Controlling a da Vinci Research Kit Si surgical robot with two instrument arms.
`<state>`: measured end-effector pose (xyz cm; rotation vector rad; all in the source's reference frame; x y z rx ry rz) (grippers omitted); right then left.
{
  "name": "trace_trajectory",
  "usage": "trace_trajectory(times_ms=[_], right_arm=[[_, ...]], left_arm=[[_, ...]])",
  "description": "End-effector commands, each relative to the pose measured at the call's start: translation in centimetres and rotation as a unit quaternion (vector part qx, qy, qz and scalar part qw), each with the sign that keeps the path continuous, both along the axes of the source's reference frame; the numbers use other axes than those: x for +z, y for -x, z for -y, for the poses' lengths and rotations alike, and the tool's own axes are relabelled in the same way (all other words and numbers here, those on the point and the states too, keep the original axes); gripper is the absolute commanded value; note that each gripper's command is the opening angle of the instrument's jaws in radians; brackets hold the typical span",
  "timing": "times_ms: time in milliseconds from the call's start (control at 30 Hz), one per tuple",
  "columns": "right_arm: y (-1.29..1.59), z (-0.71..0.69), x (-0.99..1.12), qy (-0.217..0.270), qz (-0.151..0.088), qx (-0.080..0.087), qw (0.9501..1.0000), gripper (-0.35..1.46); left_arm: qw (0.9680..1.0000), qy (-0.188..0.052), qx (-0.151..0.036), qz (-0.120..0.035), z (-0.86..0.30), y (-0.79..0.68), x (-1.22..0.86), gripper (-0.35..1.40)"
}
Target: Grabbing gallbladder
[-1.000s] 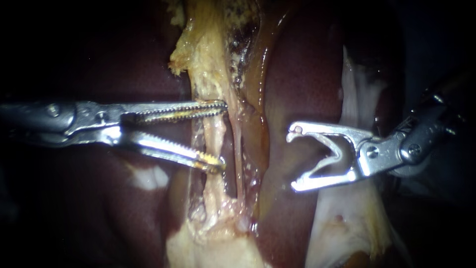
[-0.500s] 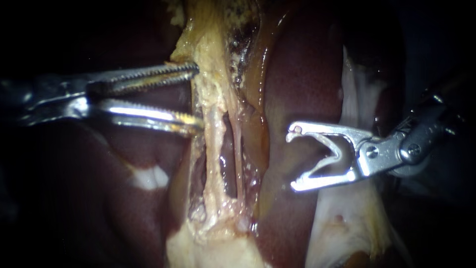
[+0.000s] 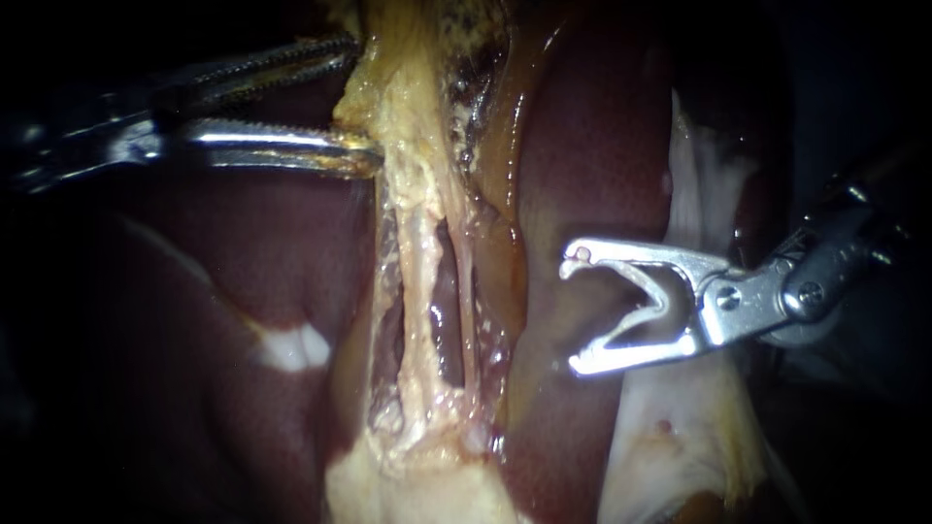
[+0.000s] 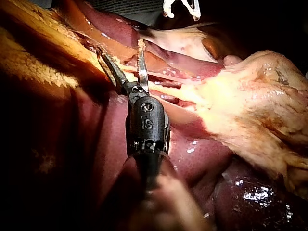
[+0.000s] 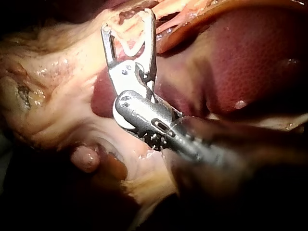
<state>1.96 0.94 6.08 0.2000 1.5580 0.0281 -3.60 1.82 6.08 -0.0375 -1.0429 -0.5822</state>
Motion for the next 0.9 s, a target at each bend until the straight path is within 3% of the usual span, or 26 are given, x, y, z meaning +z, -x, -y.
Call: trace_trajectory(times_ms=[33, 200, 400, 567, 633, 700, 833, 900], right_arm=[[0.0, 0.0, 0.0, 0.0, 0.0, 0.0, 1.0, 0.56], [0.0, 0.0, 0.0, 0.0, 0.0, 0.0, 1.0, 0.56], [0.0, 0.0, 0.0, 0.0, 0.0, 0.0, 1.0, 0.56], [0.0, 0.0, 0.0, 0.0, 0.0, 0.0, 1.0, 0.56], [0.0, 0.0, 0.0, 0.0, 0.0, 0.0, 1.0, 0.56], [0.0, 0.0, 0.0, 0.0, 0.0, 0.0, 1.0, 0.56], [0.0, 0.0, -0.01, 0.0, 0.0, 0.0, 1.0, 0.56], [0.0, 0.0, -0.01, 0.0, 0.0, 0.0, 1.0, 0.56]], left_arm=[[1.0, -0.002, -0.001, -0.004, 0.0, 0.01, 0.03, 0.52], [0.9999, -0.004, 0.004, -0.012, 0.01, 0.08, 0.16, 0.47], [0.9996, -0.026, -0.004, -0.011, 0.01, 0.13, 0.25, 0.34], [0.9991, -0.04, -0.013, -0.005, 0.0, 0.14, 0.25, 0.05], [0.9987, -0.05, -0.015, -0.005, 0.0, 0.14, 0.25, -0.35], [0.9984, -0.056, -0.005, -0.009, -0.01, 0.14, 0.27, -0.35], [0.9967, -0.072, 0.014, -0.036, -0.01, 0.11, 0.34, -0.35], [0.9962, -0.075, 0.018, -0.041, -0.01, 0.09, 0.37, -0.35]])
